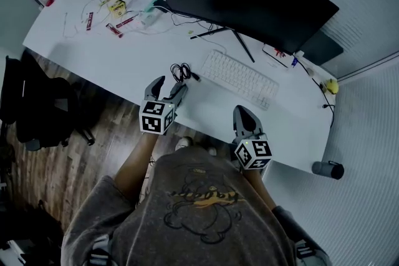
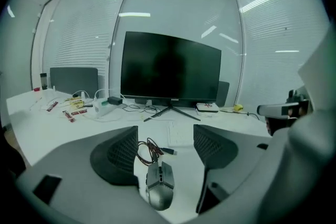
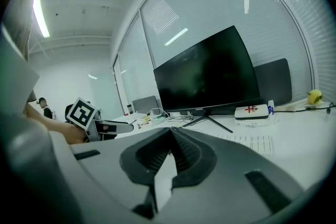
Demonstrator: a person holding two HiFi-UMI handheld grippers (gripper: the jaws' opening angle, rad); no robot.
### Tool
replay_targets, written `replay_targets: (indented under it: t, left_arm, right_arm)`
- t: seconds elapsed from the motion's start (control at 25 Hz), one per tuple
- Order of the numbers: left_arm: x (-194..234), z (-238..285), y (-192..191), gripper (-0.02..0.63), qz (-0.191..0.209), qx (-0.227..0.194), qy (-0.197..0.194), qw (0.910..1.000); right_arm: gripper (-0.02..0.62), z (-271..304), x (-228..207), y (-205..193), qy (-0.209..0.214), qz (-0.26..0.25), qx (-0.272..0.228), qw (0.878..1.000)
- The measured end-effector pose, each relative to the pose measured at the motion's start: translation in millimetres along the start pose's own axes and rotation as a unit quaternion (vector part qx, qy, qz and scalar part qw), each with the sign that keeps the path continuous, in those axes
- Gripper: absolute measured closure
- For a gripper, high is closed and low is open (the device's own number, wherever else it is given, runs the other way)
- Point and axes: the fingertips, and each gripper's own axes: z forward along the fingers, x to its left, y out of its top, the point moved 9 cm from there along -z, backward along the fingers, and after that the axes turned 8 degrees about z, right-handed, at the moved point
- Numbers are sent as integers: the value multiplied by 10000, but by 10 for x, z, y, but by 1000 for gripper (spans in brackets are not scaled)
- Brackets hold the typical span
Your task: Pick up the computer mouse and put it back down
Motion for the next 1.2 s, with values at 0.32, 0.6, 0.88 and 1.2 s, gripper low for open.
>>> replay_targets:
  t: [0.32,0.6,0.88,1.2]
  left_arm:
    - [-230,-529,123,287,-13,-554,-152,9983]
    - [-298,-746,15,408,-215,-962,-57,9951]
    - [-272,-739,-42,553,-136,-993,110,9949]
    - [-237,-699,-202,584,-330,-890,99,9954]
  right_arm:
    - [589,-44,64,90,38,-73,-130,9999]
    - [589,-71,77,96,14,-125,-172,9998]
    - [589,-73,97,42,-20,-148,-190,9997]
    - [589,-81,110,-16,-79,-137,-163,9997]
